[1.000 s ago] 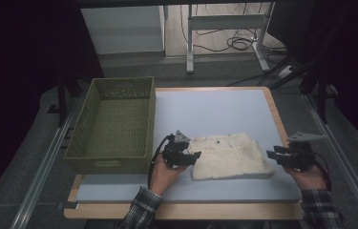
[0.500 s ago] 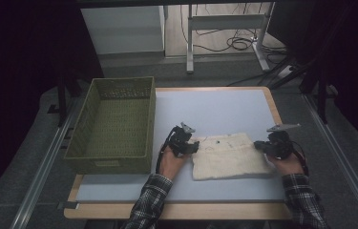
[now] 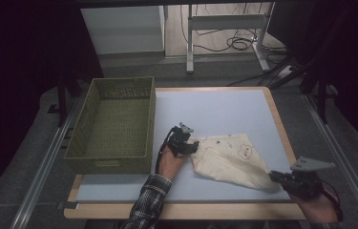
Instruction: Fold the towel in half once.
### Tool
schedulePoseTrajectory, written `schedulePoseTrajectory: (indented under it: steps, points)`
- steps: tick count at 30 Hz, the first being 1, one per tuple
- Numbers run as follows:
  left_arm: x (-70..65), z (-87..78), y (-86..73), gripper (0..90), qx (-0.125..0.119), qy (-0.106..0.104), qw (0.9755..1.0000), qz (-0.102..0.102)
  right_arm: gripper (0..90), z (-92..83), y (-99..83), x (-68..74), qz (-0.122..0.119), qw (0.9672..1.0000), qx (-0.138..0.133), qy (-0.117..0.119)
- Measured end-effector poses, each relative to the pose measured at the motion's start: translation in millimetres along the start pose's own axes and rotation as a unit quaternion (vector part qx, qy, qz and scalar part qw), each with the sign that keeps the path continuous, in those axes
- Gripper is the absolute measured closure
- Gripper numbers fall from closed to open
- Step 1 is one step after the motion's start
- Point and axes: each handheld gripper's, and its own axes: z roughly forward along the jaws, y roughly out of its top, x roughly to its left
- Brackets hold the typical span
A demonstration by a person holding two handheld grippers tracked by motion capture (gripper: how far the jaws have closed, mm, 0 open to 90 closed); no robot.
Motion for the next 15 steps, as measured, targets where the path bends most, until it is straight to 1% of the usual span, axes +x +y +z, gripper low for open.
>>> schedulePoseTrajectory:
  steps: [1,2,3,4,6,8,11,15]
  points:
    - [-0.1,-0.4,0.5,39.1,0.002,0.002,1.0000,0.000,77.0,-2.1,-6.4,3.8,-0.001,1.0000,0.005,0.005]
    - [-0.3,-1.0,1.0,37.8,0.005,0.006,1.0000,0.002,73.8,-4.9,-8.7,6.3,-0.005,1.0000,0.008,0.001]
    - [-0.8,-1.7,1.4,35.9,0.007,0.011,0.9999,0.004,72.4,-8.6,-8.3,7.5,-0.010,0.9999,0.005,-0.008]
    - [-1.1,-2.8,1.6,34.7,0.009,0.015,0.9998,0.004,71.4,-11.7,-6.4,7.5,-0.011,0.9999,0.001,-0.012]
    - [-0.3,-6.0,1.3,34.4,0.005,0.013,0.9999,0.000,68.9,-17.2,3.7,3.4,-0.012,0.9996,-0.015,-0.021]
    - [1.0,-9.3,1.2,34.9,-0.002,0.010,0.9999,-0.007,67.9,-14.3,17.2,-4.3,-0.015,0.9992,-0.019,-0.031]
    - [2.7,-11.3,2.0,35.3,-0.002,0.011,0.9999,-0.009,66.9,5.7,37.1,-20.5,-0.014,0.9992,-0.013,-0.036]
    - [4.4,-9.0,1.1,35.1,0.003,0.013,0.9998,-0.015,62.6,45.8,57.0,-41.5,0.000,0.9995,0.000,-0.033]
